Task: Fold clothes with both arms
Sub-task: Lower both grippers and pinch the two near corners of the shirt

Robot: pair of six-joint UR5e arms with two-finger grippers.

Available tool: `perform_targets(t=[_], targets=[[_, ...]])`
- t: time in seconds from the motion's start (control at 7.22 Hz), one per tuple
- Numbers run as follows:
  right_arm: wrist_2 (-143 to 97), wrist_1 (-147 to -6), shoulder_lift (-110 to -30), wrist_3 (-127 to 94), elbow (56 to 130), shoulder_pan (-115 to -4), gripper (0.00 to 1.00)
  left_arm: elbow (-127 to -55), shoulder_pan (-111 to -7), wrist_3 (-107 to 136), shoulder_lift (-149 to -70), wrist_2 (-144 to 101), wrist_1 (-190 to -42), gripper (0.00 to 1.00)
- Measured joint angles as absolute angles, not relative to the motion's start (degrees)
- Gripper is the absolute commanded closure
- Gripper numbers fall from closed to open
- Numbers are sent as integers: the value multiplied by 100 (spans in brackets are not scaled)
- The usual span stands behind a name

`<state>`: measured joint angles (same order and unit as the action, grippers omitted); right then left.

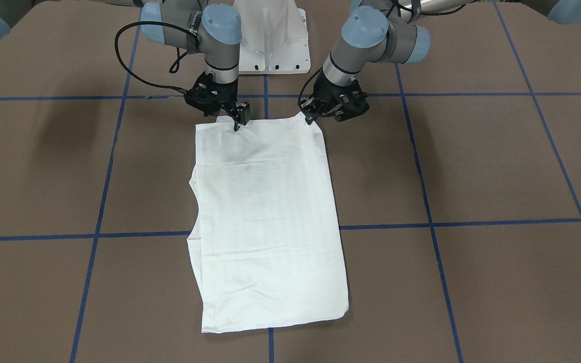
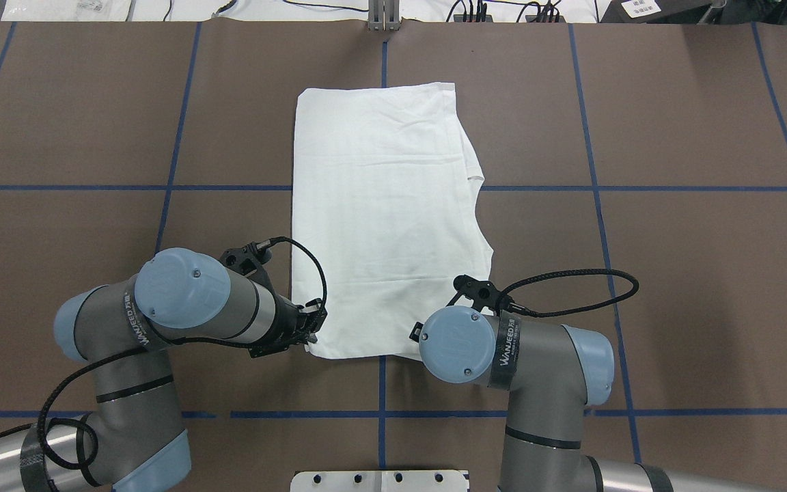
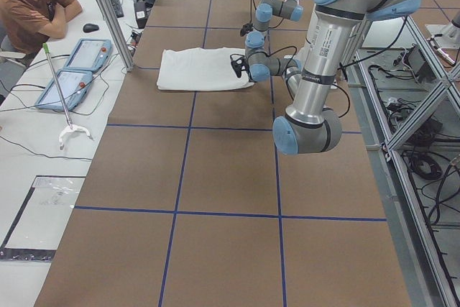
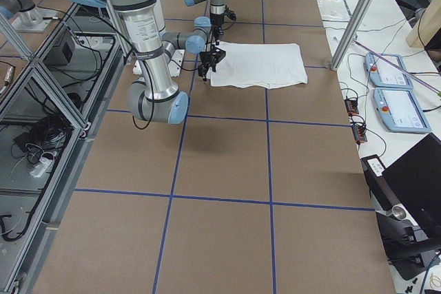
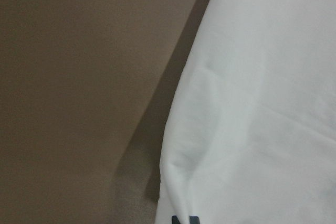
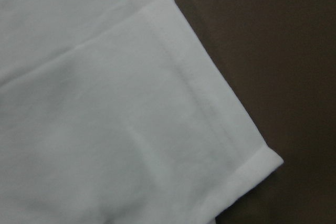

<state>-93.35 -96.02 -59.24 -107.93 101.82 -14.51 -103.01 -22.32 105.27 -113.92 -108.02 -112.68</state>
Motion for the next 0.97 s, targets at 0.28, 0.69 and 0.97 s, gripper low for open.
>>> perform_targets(t=[0.28,0.69,0.97], targets=[[-9343,-9606,-5916,-10793,10176,-1449,70,-10301,-2227,10523,-11385,-10802,-11268,100],[-9351,-9608,-5913,-10774,10173,-1451,83,-10301,-2226,10527,-11382,-10802,-11268,100],[-9353,-9609,-5892,-10773,10169,-1450,83,-10296,-2224,10519,-11382,-10802,-11268,100]])
